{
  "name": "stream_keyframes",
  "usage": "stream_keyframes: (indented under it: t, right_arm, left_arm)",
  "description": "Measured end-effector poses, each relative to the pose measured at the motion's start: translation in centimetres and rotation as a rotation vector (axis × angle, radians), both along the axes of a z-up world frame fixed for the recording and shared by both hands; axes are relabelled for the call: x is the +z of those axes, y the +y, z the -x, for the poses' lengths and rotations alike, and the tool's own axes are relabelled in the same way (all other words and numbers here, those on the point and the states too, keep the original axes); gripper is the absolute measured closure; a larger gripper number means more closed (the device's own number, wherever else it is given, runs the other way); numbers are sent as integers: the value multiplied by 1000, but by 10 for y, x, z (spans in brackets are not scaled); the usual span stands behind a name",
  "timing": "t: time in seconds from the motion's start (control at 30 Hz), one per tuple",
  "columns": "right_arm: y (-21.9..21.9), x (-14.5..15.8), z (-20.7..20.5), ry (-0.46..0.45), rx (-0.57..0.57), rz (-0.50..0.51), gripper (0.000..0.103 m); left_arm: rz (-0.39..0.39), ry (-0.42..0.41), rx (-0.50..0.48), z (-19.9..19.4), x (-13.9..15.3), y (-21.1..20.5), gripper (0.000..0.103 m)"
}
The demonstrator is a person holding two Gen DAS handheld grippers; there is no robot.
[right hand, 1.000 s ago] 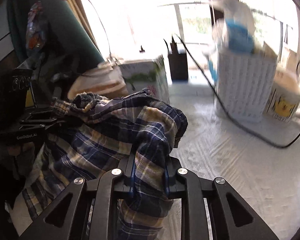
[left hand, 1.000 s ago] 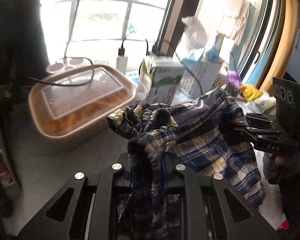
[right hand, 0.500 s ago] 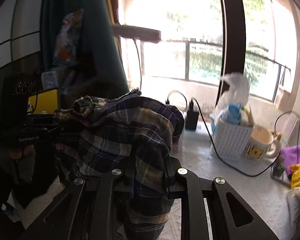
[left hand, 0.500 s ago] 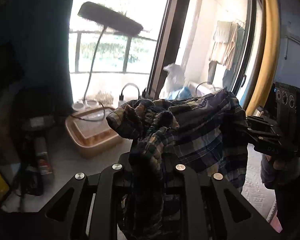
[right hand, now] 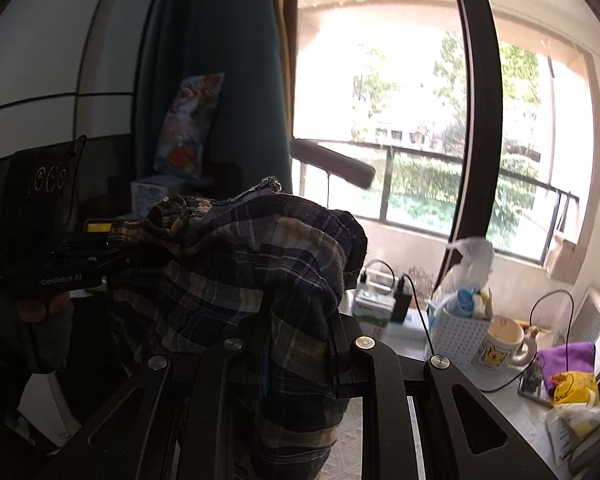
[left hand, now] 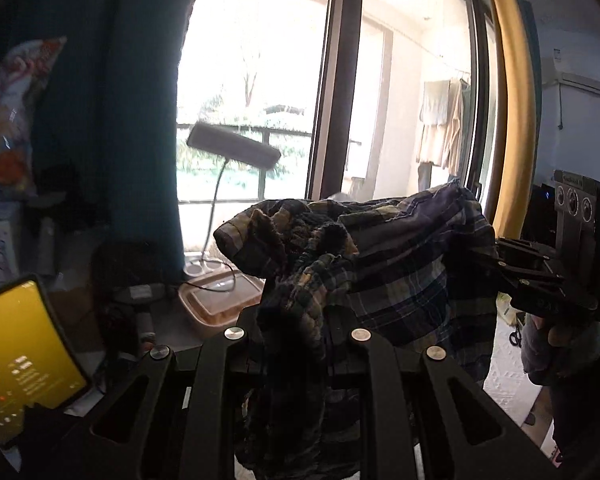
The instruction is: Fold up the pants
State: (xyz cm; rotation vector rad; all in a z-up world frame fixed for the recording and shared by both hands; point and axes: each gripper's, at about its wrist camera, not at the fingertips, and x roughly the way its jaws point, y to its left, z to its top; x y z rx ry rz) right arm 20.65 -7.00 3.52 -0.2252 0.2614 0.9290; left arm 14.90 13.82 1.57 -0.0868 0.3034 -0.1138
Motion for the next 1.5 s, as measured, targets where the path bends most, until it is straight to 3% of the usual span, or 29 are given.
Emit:
stream_keyframes:
  t: [0.43, 0.6, 0.77, 0.87, 1.0, 1.17, 1.5]
  right_arm:
    - [15, 39, 76, -120, 80, -47, 82]
    - [32, 36, 99, -106, 134, -51, 82]
    - [63, 16, 106, -45, 183, -17, 82]
    - [84, -7, 94, 41, 219, 5, 82]
    - [117, -44, 65, 159, 222, 54, 82]
    - [153, -83, 31, 245, 214, 120, 82]
    - [194, -137, -24, 363, 180, 194, 82]
  left_arm:
    - [-61, -134, 81, 73, 23, 14, 86]
    - [-86, -114, 118, 103, 16, 31, 86]
    - [-89, -21, 160, 113, -5, 54, 86]
    - [-54, 50, 188, 106, -27, 74, 86]
    - [-10, 171, 206, 81, -66, 100, 86]
    - [47, 293, 212, 43, -114, 130, 86]
    - [55, 415, 216, -10, -155, 147, 86]
